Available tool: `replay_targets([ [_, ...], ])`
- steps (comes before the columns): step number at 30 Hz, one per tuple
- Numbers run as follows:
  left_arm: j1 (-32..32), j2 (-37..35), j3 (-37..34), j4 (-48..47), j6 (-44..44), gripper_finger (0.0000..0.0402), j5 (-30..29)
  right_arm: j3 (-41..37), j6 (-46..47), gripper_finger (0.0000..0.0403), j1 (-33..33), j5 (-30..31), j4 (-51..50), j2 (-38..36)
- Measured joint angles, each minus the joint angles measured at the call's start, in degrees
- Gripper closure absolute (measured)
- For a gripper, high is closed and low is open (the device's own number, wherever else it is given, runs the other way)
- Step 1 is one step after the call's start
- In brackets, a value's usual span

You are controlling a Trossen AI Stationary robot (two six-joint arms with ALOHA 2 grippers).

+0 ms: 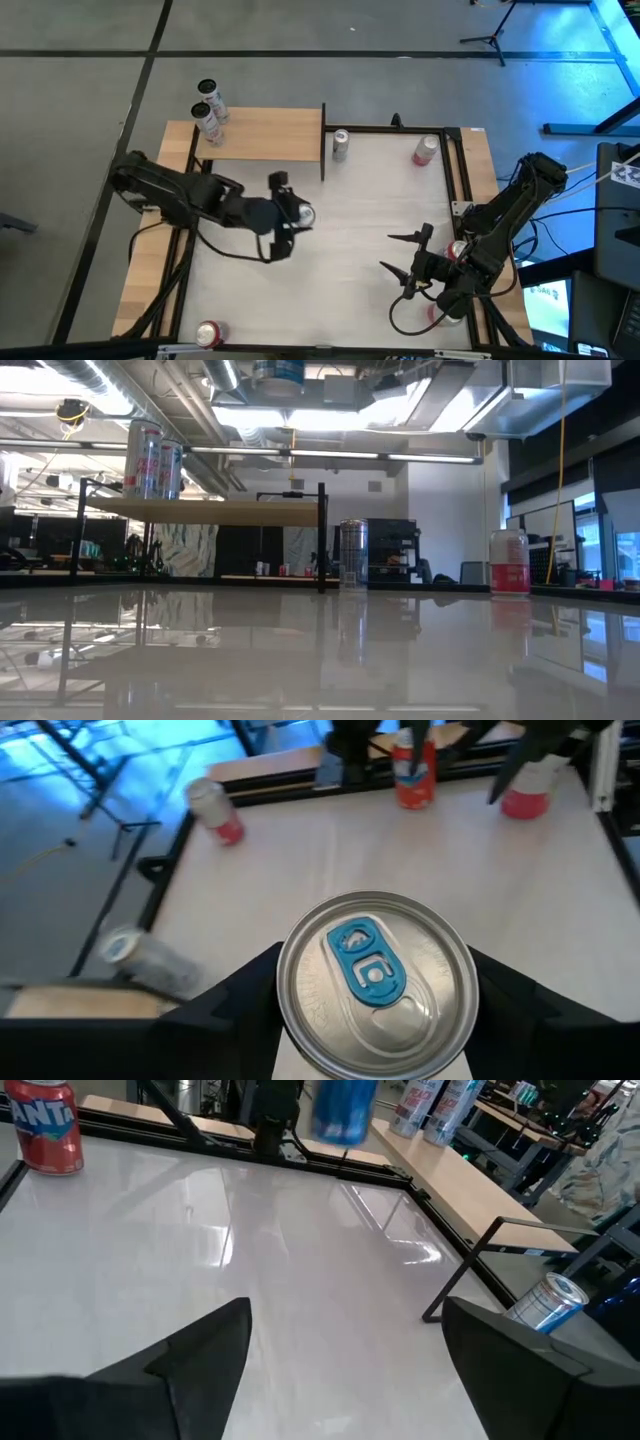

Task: Place canned beverage on shelf
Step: Put the bottom blue soda can on the shelf

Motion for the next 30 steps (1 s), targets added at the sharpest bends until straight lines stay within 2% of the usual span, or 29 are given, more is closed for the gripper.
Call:
replay_targets([
  [10, 5.8, -6.2, 0.0, -6.7, -1.3, 0.0186, -1.3, 0.0, -0.1, 0.0077, 0.0, 1.6, -3.9, 0.0],
  [15, 9.0, -6.7, 0.0, -7.5, -0.1, 0.0186, 3.7, 0.0, -0.1, 0.0077, -1.1, 3.7, -6.9, 0.0],
  [20, 10.7, -6.7, -3.8, -5.9, 1.3, 0.0186, 9.5, -0.1, -0.1, 0.0077, -6.3, 1.2, -10.6, 0.0],
  [27, 9.4, -6.7, -17.3, 8.5, 0.5, 0.0186, 19.8, -2.0, -3.5, 0.0077, -14.8, -2.3, -10.9, -0.1],
  [30, 8.2, -6.6, -23.7, 16.3, 0.1, 0.0186, 21.6, -2.0, -5.6, 0.0077, -17.9, -4.3, -10.8, -0.1],
])
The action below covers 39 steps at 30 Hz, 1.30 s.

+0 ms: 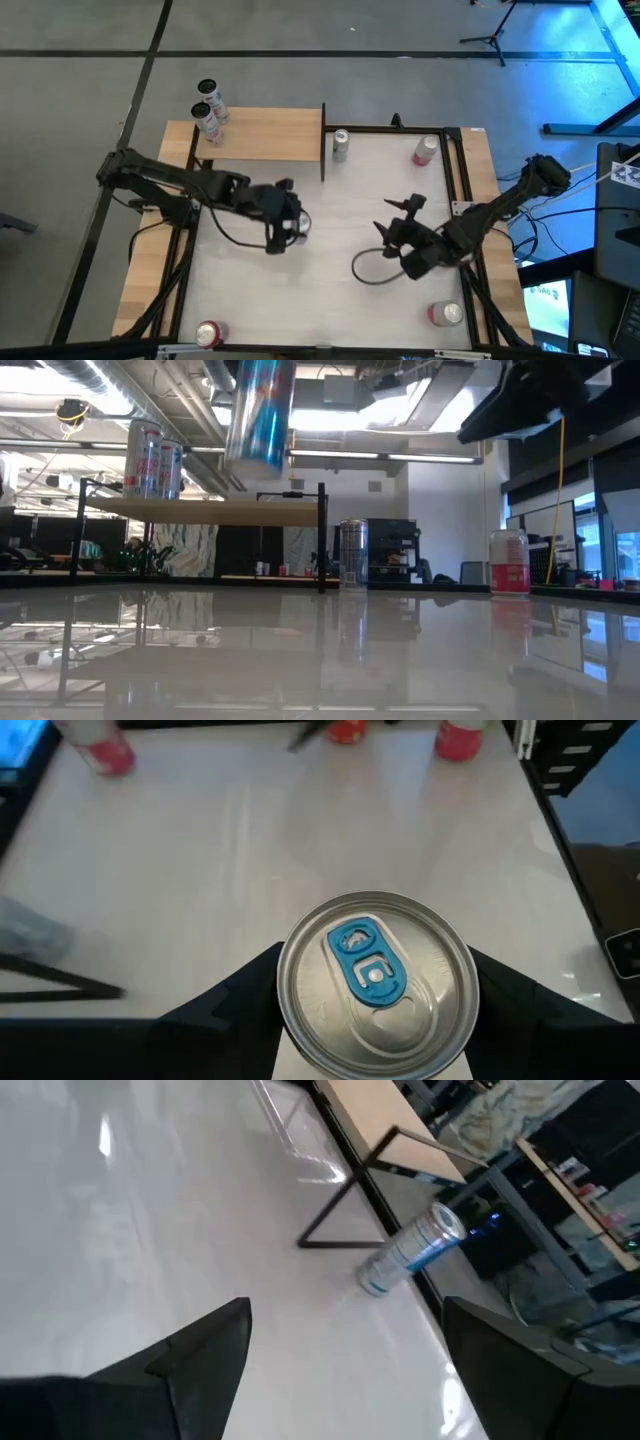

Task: Place canned beverage on shelf
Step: Put the bottom blue soda can on the shelf

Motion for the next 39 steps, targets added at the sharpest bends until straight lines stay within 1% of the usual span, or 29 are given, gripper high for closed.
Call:
replay_targets([
  [4, -1.1, 0.0, -7.6, 6.3, -2.0, 0.0186, -0.1, 0.0, -1.8, 0.0077, -2.4, -0.8, 0.0, 0.0],
  [7, -1.7, 0.0, -11.5, 9.3, -4.1, 0.0185, -0.2, 0.0, -3.1, 0.0077, -3.3, -0.9, 0.4, 0.0],
  [13, -1.8, 0.0, -17.9, 15.7, -5.8, 0.0183, 1.4, 0.0, -6.3, 0.0077, -4.1, -2.8, 2.9, 0.5],
  [21, -1.8, 0.3, -24.8, 23.2, -5.7, 0.0182, 1.3, 0.0, -9.7, 0.0077, -4.4, -4.1, 6.9, 1.5],
  [23, -1.8, 0.3, -25.8, 25.1, -4.9, 0.0181, 1.2, 0.0, -11.0, 0.0077, -4.4, -4.2, 7.8, 1.7],
  [30, -3.2, 0.2, -27.2, 26.5, -4.6, 0.0179, 0.8, 0.0, -13.7, 0.0077, -4.4, -4.5, 11.1, 1.7],
  [34, -3.7, 0.2, -27.3, 26.7, -4.6, 0.0163, 0.2, 0.0, -14.2, 0.0077, -4.4, -5.8, 12.0, 1.7],
  [39, -3.7, 0.2, -27.3, 26.6, -4.6, 0.0139, 0.2, 0.0, -14.3, 0.0077, -4.4, -5.8, 11.9, 1.7],
])
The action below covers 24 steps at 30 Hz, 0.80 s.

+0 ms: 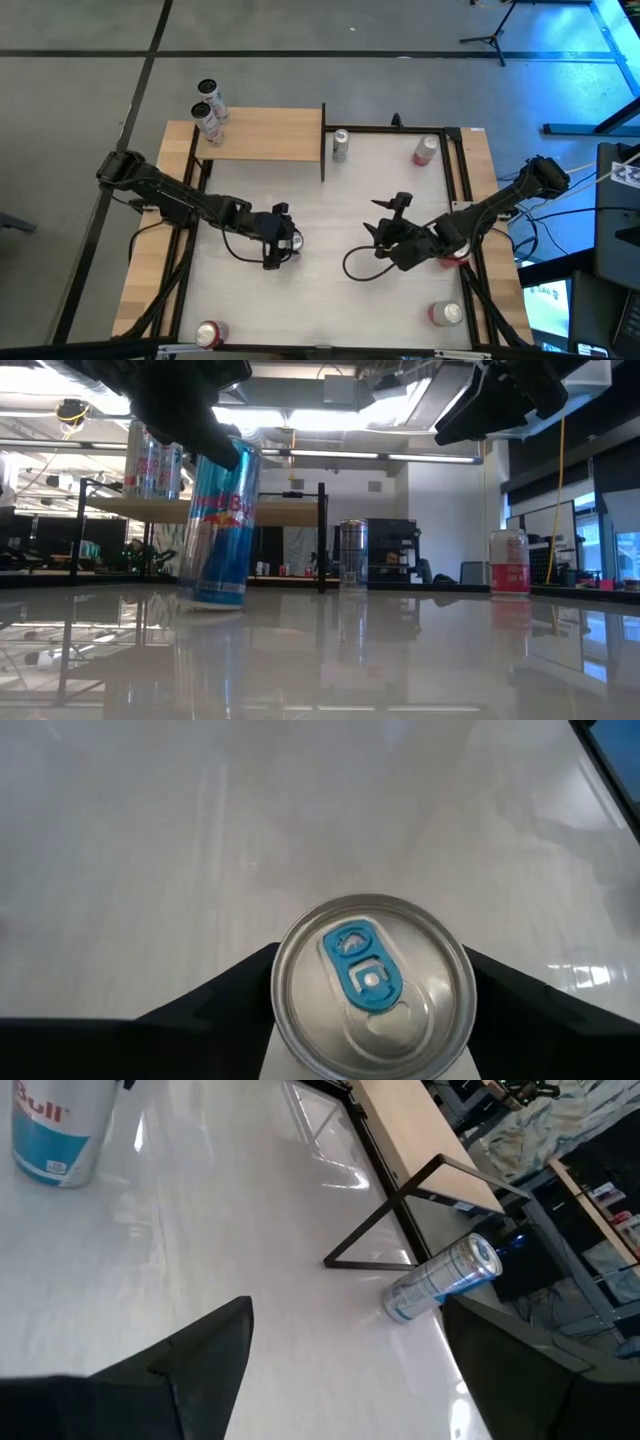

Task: Place canned beverage on shelf
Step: Put the bottom blue soda can on the shelf

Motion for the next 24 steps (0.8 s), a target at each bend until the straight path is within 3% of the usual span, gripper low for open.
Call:
replay_targets([
  [10, 0.0, 0.0, 0.5, -0.9, -0.1, 0.0054, -1.0, 0.0, 0.0, 0.0077, 0.0, 0.0, 0.0, 0.0],
  [15, 0.0, 0.0, 4.7, -5.6, -0.2, 0.0013, -0.4, 0.0, 0.0, 0.0077, 0.0, 0.0, 0.0, 0.0],
  [20, 0.0, 0.0, 12.1, -15.9, -1.4, 0.0005, -0.8, 0.0, 0.0, 0.0077, 0.0, 0.0, 0.0, 0.0],
  [24, -0.1, 0.0, 16.0, -17.4, -2.8, 0.0006, 0.3, 0.0, 0.0, 0.0077, 0.0, -1.2, -0.1, 0.0],
])
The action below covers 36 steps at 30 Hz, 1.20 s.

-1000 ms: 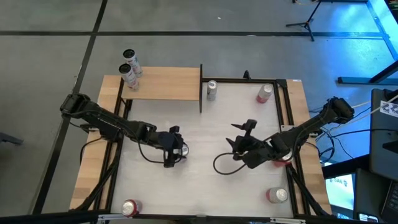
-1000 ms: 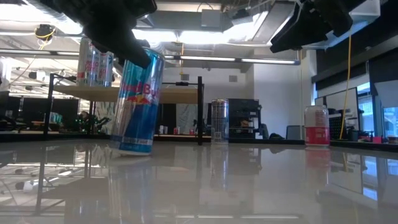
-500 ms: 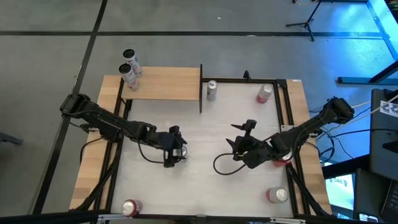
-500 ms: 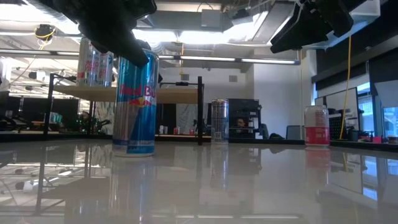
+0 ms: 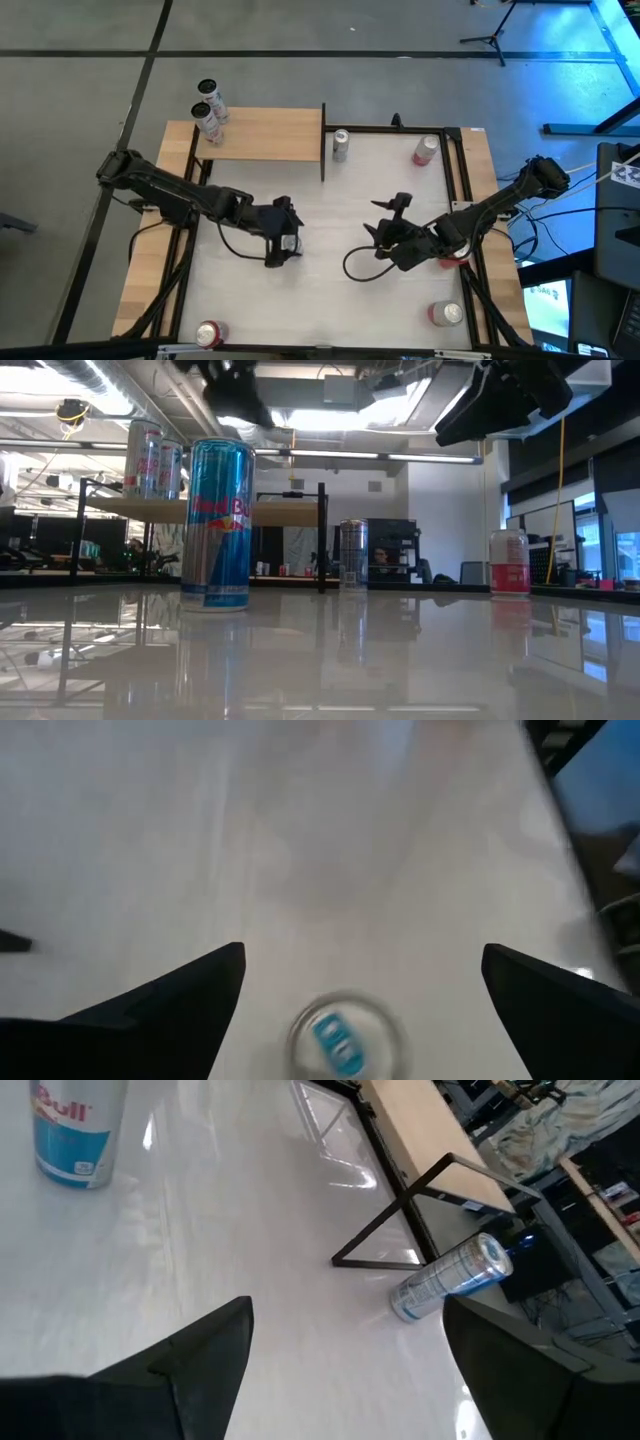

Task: Place canned beverage on shelf
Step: Put the bottom blue soda can on the shelf

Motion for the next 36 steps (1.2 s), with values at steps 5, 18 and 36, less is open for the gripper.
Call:
replay_targets([
  [5, -0.4, 0.0, 3.2, -0.8, -3.4, 0.0007, -0.6, 0.0, 0.0, 0.0077, 0.0, -0.3, 0.0, 0.0],
  [18, -2.1, 14.4, 24.7, -29.5, -13.0, 0.0007, -5.8, 0.0, -1.1, 0.0077, 0.0, 0.0, 0.1, 0.0],
  [36, -1.2, 23.5, 31.7, -44.5, -23.8, 0.0007, -5.3, 0.0, -1.3, 0.0077, 0.0, 0.2, -0.3, 0.0],
])
